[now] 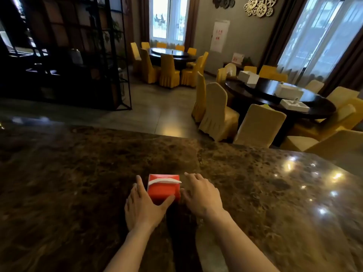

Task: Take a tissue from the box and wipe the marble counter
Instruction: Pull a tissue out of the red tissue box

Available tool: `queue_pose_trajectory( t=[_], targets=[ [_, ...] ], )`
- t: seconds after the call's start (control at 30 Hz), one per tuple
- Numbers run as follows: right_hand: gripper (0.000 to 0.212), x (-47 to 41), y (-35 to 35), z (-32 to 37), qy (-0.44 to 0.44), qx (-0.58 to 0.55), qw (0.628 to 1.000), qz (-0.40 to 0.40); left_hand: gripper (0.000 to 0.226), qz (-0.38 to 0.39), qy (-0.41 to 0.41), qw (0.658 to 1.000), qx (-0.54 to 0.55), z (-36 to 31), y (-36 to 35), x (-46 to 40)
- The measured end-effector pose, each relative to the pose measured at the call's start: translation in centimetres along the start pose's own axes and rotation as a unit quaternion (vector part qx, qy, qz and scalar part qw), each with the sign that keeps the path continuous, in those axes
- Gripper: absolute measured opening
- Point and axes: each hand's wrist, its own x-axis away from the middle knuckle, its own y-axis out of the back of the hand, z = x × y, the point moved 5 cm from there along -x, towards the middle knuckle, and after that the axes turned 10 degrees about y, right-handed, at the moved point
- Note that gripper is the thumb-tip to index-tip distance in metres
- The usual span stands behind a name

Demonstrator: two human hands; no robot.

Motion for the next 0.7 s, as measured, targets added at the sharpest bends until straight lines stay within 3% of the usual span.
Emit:
queue_pose_trajectory(
  t=[0.13, 0.3, 0.47, 0.7],
  targets=[
    [0.065, -1.5, -1.4, 0.5, 0.010, -0.034, 0.999, 0.004, 0.146, -0.020, 0.035, 0.998, 0.049, -0.1, -1.7, -0.5],
    [0.078, -3.0, -3.0, 1.4, 0.028, -0.026, 0.999, 0.014, 0.139, -0.032, 0.026, 0.999, 0.002, -0.8, -3.7, -1.0],
    [0.064, -3.6, -3.7, 1.8, 0.038, -0.024, 0.999, -0.002, 0.134, -0.049, 0.031, 0.997, -0.045, -1.3, -4.5, -1.0],
    [0.038, -4.1, -4.0, 1.5, 0.051, -0.001, 0.998, -0.033, 0.109, -0.055, 0.072, 0.994, -0.058, -2.1, -4.8, -1.2]
  ],
)
